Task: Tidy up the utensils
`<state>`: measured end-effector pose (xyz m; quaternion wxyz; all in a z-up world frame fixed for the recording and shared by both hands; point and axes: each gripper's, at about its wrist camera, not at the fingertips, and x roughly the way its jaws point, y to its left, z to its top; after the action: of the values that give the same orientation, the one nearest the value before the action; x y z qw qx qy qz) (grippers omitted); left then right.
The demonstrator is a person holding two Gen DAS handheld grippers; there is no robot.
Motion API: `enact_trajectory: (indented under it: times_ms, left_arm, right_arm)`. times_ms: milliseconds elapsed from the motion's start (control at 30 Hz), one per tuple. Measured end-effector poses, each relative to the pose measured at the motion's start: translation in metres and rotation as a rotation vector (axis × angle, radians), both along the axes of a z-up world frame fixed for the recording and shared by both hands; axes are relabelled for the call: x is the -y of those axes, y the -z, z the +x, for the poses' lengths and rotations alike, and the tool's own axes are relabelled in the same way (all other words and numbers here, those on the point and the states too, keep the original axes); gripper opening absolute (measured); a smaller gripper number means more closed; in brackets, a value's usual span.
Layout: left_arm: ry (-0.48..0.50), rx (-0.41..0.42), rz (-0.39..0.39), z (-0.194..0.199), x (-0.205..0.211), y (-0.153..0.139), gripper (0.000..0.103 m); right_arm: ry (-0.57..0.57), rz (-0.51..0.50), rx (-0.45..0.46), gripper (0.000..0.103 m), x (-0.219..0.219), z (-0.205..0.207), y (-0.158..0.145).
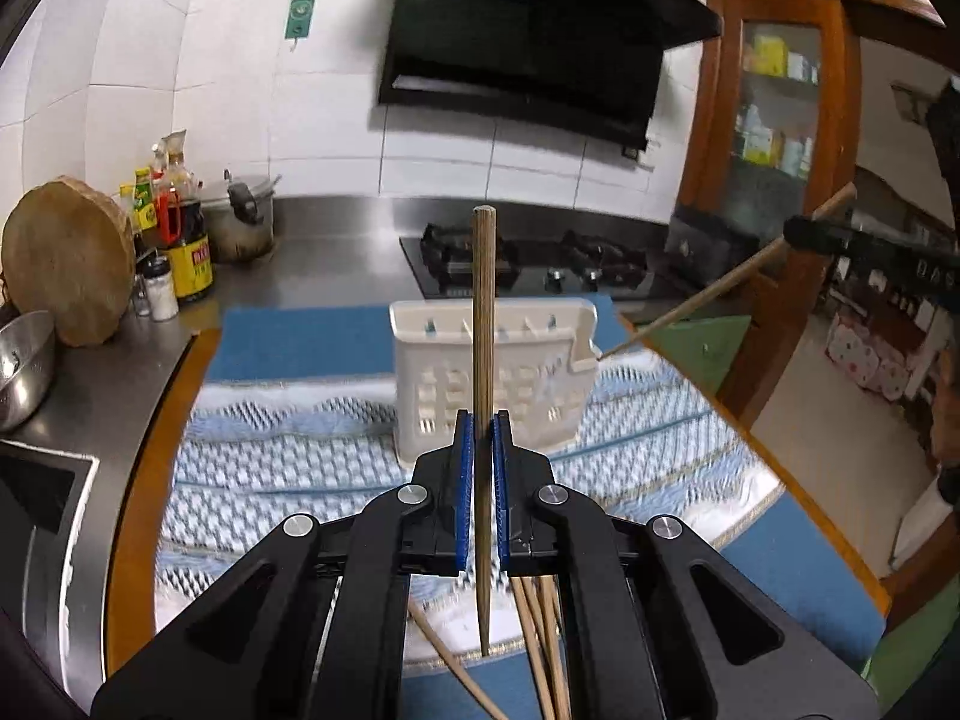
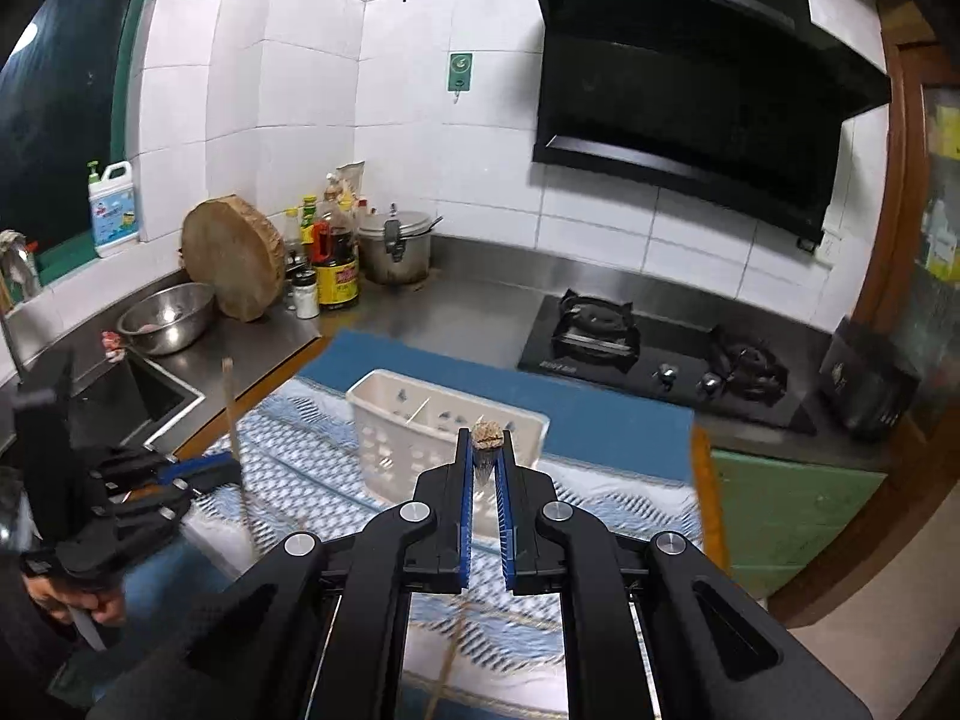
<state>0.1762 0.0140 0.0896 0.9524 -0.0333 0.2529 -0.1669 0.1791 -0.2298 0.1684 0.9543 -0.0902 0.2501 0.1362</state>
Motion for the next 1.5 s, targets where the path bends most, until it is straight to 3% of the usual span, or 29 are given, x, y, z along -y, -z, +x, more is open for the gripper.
enact_trajectory:
  times_ms: [233, 400, 667, 1067, 1500]
  left_arm:
    - [-0.058, 0.107, -0.069, 0.014, -0.02, -0.043, 0.005]
    - [-0.083, 0.126, -0.107, 0.018, -0.025, -0.045, 0.005]
    - [-0.151, 0.145, -0.075, 0.011, -0.024, -0.042, 0.005]
    - [-0.195, 0.218, -0.061, -0.02, -0.018, -0.059, 0.005]
    - [-0.337, 0.195, -0.039, -0.051, -0.053, -0.058, 0.005]
  right_arm:
    - [0.006, -0.044, -0.029, 0.007, -0.007, 0.032, -0.002]
    - [-0.003, -0.045, -0.049, 0.007, -0.01, 0.04, 0.01]
    - [-0.021, -0.05, -0.047, 0.007, -0.013, 0.041, 0.014]
    - [-0.042, -0.083, -0.078, 0.007, -0.024, 0.044, 0.03]
    - [-0.043, -0.073, -0.056, 0.007, -0.024, 0.039, 0.024]
